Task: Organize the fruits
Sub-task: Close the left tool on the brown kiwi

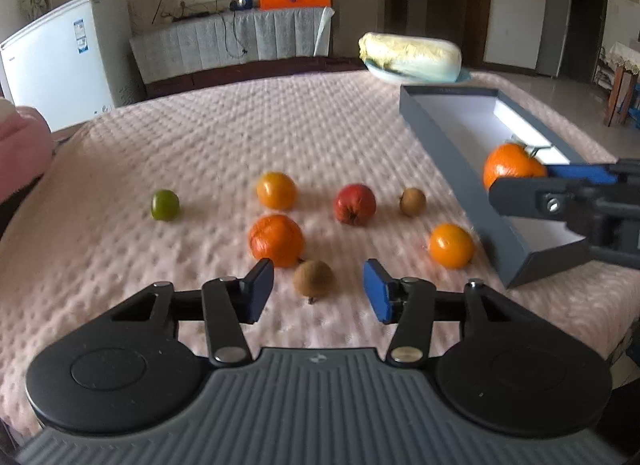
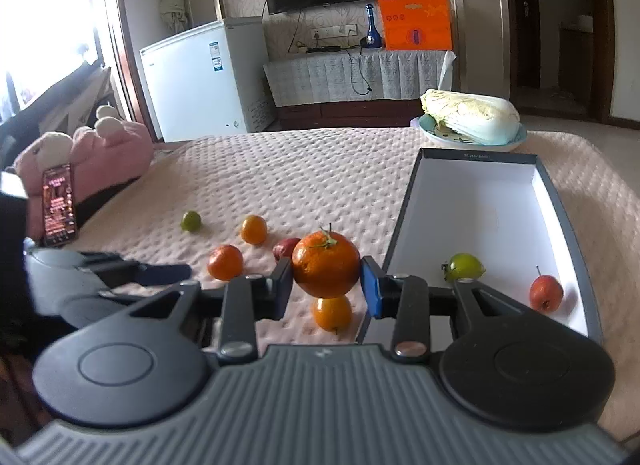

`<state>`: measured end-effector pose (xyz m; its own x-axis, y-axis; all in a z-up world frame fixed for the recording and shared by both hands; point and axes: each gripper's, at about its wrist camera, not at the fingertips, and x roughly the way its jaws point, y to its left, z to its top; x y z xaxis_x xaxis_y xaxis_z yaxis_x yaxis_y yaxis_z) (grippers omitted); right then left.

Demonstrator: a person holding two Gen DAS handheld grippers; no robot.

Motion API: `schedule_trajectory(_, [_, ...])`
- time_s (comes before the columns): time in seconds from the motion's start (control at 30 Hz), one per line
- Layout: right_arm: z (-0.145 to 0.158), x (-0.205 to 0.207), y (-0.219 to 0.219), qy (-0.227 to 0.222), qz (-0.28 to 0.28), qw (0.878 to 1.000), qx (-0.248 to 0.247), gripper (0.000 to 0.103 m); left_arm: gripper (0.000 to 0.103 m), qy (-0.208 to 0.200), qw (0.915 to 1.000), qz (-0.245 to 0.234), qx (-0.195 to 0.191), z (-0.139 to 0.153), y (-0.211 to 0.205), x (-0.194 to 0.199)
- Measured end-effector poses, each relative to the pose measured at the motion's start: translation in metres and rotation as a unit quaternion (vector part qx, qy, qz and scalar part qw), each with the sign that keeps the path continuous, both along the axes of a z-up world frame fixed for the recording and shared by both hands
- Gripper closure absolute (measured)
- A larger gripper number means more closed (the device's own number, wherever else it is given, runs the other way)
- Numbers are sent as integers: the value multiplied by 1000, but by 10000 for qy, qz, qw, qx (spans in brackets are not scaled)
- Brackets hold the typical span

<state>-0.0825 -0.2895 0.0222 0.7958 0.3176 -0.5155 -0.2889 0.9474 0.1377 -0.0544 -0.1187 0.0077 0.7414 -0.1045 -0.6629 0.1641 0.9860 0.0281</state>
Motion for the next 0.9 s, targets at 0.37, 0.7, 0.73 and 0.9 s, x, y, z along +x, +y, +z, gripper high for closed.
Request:
schedule_trajectory(0.37, [-2,1,5,23,164,9998,-76,64,58,219,9994,220,-117,-20,-7,19])
schedule_trajectory(0.7, [-2,0,4,26,137,9999,-80,64,64,162,9992,341,-144,-23,-8,25])
schedule_trajectory(0.73, [-2,0,4,32,132,9999,-76,64,67,158,9991,358,-156,-23,-8,25])
schedule_trajectory(0.9, [-3,1,3,30,99,9999,-56,64,70,135,9991,361,-179,-24,-5,26])
